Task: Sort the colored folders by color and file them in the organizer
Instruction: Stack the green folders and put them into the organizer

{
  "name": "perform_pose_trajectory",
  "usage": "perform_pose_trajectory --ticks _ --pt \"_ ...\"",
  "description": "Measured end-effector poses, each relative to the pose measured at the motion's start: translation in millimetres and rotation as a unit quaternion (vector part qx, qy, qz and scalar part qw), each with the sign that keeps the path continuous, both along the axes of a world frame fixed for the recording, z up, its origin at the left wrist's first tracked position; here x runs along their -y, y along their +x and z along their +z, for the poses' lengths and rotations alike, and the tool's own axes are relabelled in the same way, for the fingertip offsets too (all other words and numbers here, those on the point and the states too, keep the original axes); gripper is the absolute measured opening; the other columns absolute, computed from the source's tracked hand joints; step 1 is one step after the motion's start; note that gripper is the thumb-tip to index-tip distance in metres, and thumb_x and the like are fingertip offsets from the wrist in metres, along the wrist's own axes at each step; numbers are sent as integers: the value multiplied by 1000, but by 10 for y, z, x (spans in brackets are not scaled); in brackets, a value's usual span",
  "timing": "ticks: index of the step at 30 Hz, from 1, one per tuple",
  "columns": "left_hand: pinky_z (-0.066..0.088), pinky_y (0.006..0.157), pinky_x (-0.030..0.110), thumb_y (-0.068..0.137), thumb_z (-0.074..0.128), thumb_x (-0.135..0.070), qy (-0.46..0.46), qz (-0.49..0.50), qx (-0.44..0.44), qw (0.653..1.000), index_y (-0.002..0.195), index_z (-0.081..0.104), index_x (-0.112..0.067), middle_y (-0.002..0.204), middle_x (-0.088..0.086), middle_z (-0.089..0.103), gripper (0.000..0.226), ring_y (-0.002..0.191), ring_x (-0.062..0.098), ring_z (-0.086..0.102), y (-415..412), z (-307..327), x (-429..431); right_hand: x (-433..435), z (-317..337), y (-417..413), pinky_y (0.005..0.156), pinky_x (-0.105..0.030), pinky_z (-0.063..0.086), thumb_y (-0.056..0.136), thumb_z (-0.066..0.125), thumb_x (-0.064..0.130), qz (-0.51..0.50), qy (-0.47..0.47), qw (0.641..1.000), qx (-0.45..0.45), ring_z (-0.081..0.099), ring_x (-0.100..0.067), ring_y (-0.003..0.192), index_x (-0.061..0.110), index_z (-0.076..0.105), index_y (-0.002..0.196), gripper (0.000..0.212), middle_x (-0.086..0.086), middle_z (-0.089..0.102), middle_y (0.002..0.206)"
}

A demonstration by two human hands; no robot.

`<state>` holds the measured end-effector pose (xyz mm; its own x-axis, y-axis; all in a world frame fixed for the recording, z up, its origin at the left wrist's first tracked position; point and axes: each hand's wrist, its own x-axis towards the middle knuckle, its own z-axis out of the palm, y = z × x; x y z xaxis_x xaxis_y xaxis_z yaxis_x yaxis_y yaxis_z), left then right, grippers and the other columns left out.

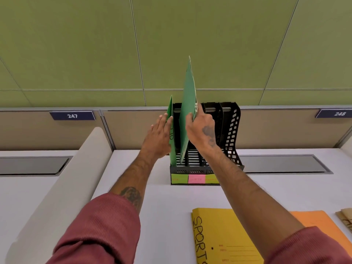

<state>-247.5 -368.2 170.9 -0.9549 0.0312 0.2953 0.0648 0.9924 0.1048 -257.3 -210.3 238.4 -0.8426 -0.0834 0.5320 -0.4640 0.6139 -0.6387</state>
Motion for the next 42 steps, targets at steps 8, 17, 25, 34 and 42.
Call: perform_pose_trajectory --ticks 8,17,25,34,42 --pt "12 124 44 80 75 -22 5 7 -4 1000 156 -7 -21 165 1 -7 112 152 24 -3 -43 -73 34 217 -317 -72 67 -44 60 101 41 23 4 42 998 36 65 -23 65 14 29 155 56 -9 69 80" --pt "13 123 42 79 75 -18 23 4 -21 1000 156 -4 -22 165 0 -4 110 152 24 0 -66 -104 7 299 -382 -307 76 -44 60 99 43 25 5 69 993 91 68 -29 79 18 30 154 57 -12 70 95" --pt "18 122 44 78 71 -14 26 1 -34 999 156 0 -21 165 3 -1 106 151 26 4 -67 -116 18 376 -589 -447 74 -42 60 98 47 22 15 68 979 189 67 -26 84 17 36 146 50 -9 68 100" --pt "19 121 43 77 72 -12 29 -5 -41 999 156 2 -20 164 3 1 105 151 27 7 -101 -144 32 408 -698 -538 67 -37 58 96 55 23 19 69 977 200 65 -24 80 14 38 139 47 -6 62 93" --pt "16 122 49 79 57 -6 2 -22 -13 1000 155 -15 -18 164 3 -19 105 152 27 -5 55 -105 30 207 -762 -330 79 -40 57 87 62 34 33 175 955 236 65 -23 88 22 3 158 93 -4 64 102"
